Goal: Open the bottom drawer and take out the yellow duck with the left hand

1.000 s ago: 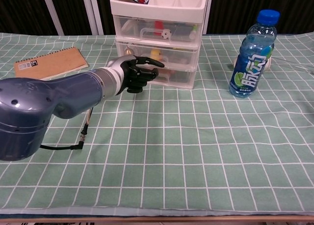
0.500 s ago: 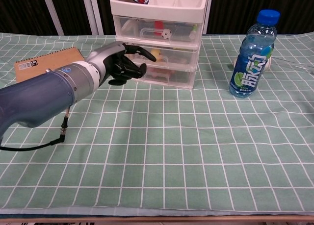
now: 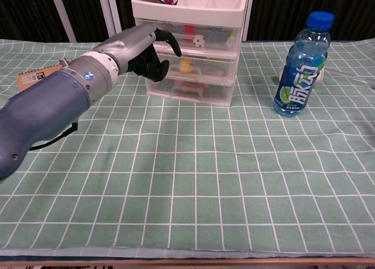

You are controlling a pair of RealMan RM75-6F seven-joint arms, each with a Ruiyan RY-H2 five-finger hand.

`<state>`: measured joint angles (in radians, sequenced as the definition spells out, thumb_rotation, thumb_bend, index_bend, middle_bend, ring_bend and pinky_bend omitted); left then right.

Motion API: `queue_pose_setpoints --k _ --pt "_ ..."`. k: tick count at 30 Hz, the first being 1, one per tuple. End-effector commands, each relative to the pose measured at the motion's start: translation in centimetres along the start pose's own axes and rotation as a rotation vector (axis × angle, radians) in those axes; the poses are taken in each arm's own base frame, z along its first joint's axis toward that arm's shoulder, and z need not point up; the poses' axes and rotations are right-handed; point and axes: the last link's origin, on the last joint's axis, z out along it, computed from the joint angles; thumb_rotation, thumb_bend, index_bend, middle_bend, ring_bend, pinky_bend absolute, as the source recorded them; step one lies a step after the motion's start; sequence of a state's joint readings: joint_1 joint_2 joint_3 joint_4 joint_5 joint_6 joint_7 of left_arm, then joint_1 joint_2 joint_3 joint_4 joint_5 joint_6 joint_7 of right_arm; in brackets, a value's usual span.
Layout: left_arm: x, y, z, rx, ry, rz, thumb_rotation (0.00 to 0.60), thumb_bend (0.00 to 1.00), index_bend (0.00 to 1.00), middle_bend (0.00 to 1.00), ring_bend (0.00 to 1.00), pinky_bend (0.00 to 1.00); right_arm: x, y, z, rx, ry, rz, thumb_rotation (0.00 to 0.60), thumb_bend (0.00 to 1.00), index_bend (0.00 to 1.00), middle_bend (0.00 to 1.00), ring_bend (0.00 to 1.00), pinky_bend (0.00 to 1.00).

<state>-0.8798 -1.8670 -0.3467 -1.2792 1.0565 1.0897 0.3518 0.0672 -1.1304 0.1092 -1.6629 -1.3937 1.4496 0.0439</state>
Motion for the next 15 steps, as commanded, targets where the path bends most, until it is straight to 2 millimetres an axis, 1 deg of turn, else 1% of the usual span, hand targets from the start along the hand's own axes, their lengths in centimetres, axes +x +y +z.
queue_pose_setpoints --k 1,6,11,15 --pt "-0.18 0.30 0.64 0.001 0.006 0.033 0.600 0.59 0.31 1.00 1.00 1.00 -0.01 0.01 0.01 -0.001 -0.001 0.001 0.600 0.06 0.00 0.00 0.00 0.23" --pt "-0.38 0.56 1.28 0.008 0.004 0.036 0.600 0.59 0.31 1.00 1.00 1.00 -0.01 0.03 0.03 -0.002 -0.001 0.001 0.600 0.06 0.00 0.00 0.00 0.23" --pt "-0.55 0.82 1.34 0.002 0.007 0.038 0.600 0.59 0.32 1.00 1.00 1.00 0.00 0.05 0.04 -0.004 -0.003 0.003 0.600 0.06 0.00 0.00 0.00 0.23" --pt "-0.66 0.65 1.32 0.008 0.006 0.041 0.600 0.59 0.32 1.00 1.00 1.00 -0.02 0.04 0.03 -0.006 -0.004 0.006 0.600 0.07 0.00 0.00 0.00 0.23"
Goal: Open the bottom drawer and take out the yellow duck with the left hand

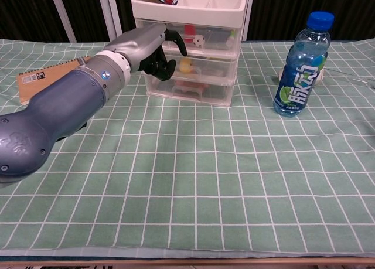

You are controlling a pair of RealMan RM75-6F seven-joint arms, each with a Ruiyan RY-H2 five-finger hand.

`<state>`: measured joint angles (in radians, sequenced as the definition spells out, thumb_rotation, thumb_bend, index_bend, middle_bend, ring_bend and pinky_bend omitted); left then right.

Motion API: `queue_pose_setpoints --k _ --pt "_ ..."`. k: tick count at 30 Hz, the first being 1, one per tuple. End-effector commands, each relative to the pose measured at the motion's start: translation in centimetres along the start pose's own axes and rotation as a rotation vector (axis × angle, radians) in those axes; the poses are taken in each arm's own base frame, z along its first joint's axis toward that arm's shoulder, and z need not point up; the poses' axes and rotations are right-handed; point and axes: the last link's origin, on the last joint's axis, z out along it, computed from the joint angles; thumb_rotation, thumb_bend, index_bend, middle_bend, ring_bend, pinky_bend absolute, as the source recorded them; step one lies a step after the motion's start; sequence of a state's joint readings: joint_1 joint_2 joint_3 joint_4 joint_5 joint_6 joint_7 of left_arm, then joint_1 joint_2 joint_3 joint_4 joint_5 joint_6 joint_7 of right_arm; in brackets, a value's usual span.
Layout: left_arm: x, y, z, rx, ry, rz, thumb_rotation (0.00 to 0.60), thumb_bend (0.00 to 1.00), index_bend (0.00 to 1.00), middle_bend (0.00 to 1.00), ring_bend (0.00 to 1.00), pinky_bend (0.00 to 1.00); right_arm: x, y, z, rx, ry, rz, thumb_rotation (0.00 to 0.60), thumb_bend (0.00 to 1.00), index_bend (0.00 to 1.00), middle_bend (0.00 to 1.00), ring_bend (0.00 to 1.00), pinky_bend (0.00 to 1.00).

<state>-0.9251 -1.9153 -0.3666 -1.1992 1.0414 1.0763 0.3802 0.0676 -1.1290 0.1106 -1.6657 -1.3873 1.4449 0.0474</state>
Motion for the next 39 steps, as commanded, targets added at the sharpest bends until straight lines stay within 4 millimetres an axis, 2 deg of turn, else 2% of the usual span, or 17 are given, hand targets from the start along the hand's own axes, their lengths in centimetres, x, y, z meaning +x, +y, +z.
queue_pose_setpoints --k 1,39 --pt "-0.1 -0.2 0.0 0.008 -0.002 0.003 0.600 0.59 0.32 1.00 1.00 1.00 0.0 0.0 0.0 0.000 -0.001 0.001 0.600 0.06 0.00 0.00 0.00 0.23" --pt "-0.3 -1.6 0.2 0.045 -0.008 0.040 0.600 0.59 0.34 1.00 1.00 1.00 0.0 -0.1 -0.1 -0.006 -0.003 0.014 0.600 0.07 0.00 0.00 0.00 0.23"
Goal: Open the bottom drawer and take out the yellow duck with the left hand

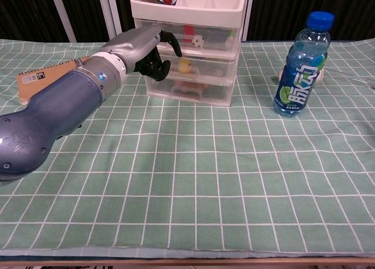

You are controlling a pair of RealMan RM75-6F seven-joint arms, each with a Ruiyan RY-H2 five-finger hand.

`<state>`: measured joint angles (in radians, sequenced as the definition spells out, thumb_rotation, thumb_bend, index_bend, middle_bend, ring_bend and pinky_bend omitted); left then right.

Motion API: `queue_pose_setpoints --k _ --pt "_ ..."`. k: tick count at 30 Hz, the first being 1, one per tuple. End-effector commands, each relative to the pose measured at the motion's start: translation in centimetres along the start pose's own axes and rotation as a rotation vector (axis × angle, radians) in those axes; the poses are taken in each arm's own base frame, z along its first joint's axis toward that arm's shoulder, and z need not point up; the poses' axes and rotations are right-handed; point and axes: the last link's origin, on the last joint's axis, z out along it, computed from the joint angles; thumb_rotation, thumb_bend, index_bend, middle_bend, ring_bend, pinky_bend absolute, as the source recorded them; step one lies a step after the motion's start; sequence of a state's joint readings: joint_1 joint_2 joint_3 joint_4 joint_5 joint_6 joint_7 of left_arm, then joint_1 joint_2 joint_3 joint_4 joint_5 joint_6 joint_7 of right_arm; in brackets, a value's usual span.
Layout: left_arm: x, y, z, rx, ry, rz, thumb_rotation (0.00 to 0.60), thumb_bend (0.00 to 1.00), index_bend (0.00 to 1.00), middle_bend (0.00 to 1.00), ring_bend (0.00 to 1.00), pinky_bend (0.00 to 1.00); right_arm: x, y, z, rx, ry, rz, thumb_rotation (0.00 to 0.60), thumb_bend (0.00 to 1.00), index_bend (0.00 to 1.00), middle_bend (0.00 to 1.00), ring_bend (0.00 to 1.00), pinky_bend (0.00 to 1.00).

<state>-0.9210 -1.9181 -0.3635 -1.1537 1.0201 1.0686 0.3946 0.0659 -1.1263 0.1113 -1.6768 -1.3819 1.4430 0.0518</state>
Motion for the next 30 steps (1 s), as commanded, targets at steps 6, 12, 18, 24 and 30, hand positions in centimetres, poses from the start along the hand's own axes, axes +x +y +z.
queue_pose_setpoints --k 6,12,18,24,30 --pt "-0.2 -0.3 0.0 0.015 -0.011 0.012 0.600 0.59 0.43 1.00 1.00 1.00 0.0 0.0 0.0 -0.002 0.000 0.002 0.600 0.07 0.00 0.00 0.00 0.23" --pt "-0.1 -0.5 -0.1 0.019 -0.008 0.015 0.600 0.59 0.59 1.00 1.00 1.00 0.0 0.0 0.0 -0.002 0.001 0.004 0.600 0.07 0.00 0.00 0.00 0.23" --pt "0.3 -0.6 -0.5 0.014 -0.009 0.016 0.600 0.59 0.64 1.00 1.00 1.00 0.0 0.0 0.0 -0.002 0.001 0.006 0.600 0.07 0.00 0.00 0.00 0.23" --pt "0.7 -1.0 -2.1 0.010 -0.024 0.009 0.600 0.59 0.64 1.00 1.00 1.00 0.0 -0.1 0.0 0.002 0.000 0.004 0.600 0.07 0.00 0.00 0.00 0.23" --pt "1.0 -1.8 -3.9 0.015 -0.045 0.004 0.600 0.59 0.64 1.00 1.00 1.00 0.0 -0.1 0.0 0.002 0.003 0.004 0.600 0.07 0.00 0.00 0.00 0.23"
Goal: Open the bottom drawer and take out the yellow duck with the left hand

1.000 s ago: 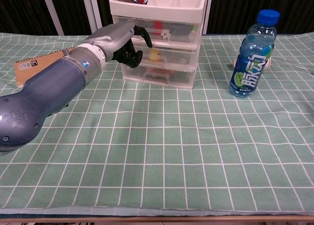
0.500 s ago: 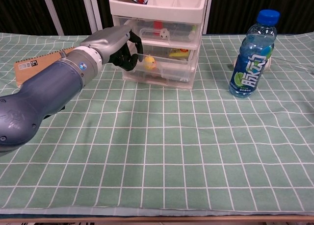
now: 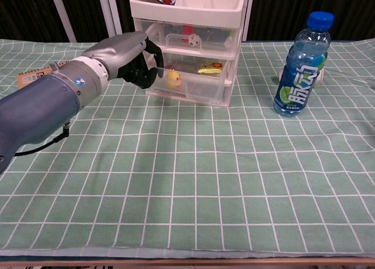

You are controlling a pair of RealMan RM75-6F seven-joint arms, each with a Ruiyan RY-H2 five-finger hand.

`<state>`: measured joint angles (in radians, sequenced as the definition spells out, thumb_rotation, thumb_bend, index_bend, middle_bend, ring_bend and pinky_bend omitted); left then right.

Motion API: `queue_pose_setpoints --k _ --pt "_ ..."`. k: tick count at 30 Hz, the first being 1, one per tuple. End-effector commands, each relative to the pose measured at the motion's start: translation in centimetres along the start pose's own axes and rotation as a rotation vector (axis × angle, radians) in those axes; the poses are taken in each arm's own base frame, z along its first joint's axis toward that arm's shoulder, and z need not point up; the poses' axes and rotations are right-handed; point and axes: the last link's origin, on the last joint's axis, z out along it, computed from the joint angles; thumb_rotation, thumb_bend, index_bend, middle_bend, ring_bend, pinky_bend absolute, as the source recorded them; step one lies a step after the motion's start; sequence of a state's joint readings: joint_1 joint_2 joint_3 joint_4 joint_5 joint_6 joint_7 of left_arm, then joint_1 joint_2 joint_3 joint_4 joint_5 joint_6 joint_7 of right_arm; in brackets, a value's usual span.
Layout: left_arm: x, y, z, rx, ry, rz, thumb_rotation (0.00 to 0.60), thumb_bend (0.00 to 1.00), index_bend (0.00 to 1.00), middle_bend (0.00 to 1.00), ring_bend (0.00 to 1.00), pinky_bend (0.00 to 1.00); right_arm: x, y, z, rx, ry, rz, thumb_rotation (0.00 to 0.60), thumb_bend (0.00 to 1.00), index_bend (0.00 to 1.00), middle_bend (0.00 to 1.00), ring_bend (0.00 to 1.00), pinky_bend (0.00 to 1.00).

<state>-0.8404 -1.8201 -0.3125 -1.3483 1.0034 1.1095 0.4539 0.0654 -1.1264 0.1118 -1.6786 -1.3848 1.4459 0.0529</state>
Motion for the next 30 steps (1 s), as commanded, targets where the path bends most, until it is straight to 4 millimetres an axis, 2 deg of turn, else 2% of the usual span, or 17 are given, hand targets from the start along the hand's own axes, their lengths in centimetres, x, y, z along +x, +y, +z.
queue_pose_setpoints --k 1,20,23,26,27,30 --pt "0.2 -0.8 -1.1 0.010 -0.010 0.005 0.600 0.59 0.64 1.00 1.00 1.00 0.0 0.0 0.0 -0.001 0.001 0.002 0.600 0.07 0.00 0.00 0.00 0.23" --pt "0.6 -0.8 -4.2 -0.025 -0.045 -0.033 0.600 0.59 0.64 1.00 1.00 1.00 0.1 0.0 0.1 -0.003 0.008 0.001 0.600 0.07 0.00 0.00 0.00 0.23" --pt "0.6 -0.8 -4.6 -0.031 -0.061 -0.024 0.600 0.56 0.60 1.00 1.00 1.00 0.1 0.0 0.1 -0.003 0.009 0.003 0.600 0.07 0.00 0.00 0.00 0.23" --pt "0.5 -0.8 -4.9 -0.034 -0.079 -0.010 0.600 0.43 0.50 1.00 1.00 1.00 0.1 0.0 0.1 -0.004 0.008 0.003 0.600 0.07 0.00 0.00 0.00 0.23" --pt "0.5 -0.8 -4.9 -0.035 -0.082 -0.006 0.600 0.34 0.45 1.00 1.00 1.00 0.1 0.0 0.1 -0.003 0.008 0.003 0.600 0.07 0.00 0.00 0.00 0.23" --pt "0.7 -0.8 -4.9 -0.039 -0.091 0.003 0.600 0.19 0.41 1.00 1.00 1.00 0.1 0.0 0.1 -0.004 0.008 0.002 0.600 0.07 0.00 0.00 0.00 0.23"
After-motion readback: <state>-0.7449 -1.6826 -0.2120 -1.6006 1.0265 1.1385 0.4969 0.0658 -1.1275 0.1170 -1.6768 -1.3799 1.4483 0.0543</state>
